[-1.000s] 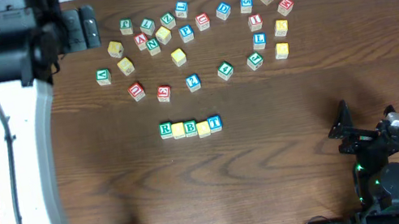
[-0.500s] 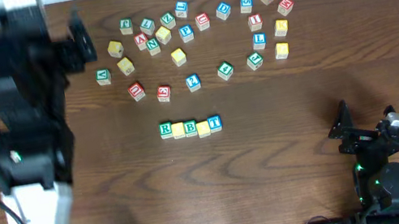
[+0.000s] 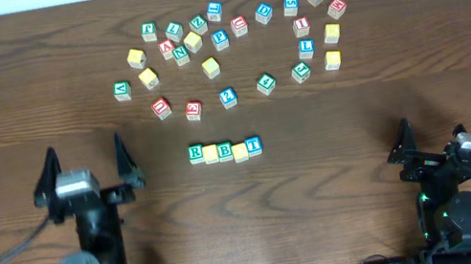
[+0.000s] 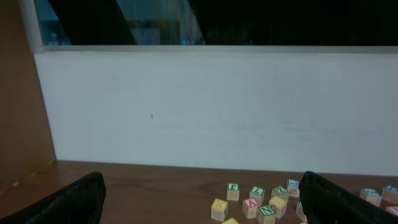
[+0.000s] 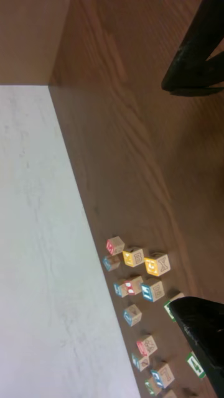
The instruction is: Spell out ROBOT
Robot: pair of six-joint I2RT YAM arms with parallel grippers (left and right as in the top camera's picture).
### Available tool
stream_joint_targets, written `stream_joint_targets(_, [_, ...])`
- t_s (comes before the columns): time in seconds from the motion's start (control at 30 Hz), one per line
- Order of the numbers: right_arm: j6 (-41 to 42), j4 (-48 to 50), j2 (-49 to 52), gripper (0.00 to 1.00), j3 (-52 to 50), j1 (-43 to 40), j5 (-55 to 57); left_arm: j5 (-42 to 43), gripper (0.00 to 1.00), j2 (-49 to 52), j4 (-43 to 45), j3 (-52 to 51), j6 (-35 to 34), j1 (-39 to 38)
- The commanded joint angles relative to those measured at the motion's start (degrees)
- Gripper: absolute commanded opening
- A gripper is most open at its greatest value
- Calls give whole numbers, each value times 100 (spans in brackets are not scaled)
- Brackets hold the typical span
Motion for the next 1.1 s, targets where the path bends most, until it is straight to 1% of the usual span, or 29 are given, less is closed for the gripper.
stream_joint_targets(0.0, [59,-24,-24,99,-7,-13,31,-33,98,-957,160,-697,-22,4])
stream_joint_targets(0.1, [59,-22,-24,99,-7,-13,31,-28,98,-1399,435,-1161,-24,4])
stream_joint_targets(0.2, [59,-24,-24,99,-7,-13,31,-17,98,-1729,424,-1475,-28,4])
stream_joint_targets(0.37, [59,-24,-24,99,-7,-13,31,-7,98,-1945,282,-1475,-28,4])
stream_joint_targets(0.63, [59,-22,-24,99,-7,-13,31,-9,98,-1945,109,-1475,-26,4])
stream_joint_targets(0.83, [59,-22,-24,99,-7,-13,31,-9,98,-1945,-1060,-1475,-26,4])
stream_joint_targets(0.97, [59,-24,-24,99,-7,-13,31,-9,98,-1945,-2448,-1475,-26,4])
stream_joint_targets(1.07, [59,-24,-24,99,-7,-13,31,-9,98,-1740,-2433,-1469,-24,-2])
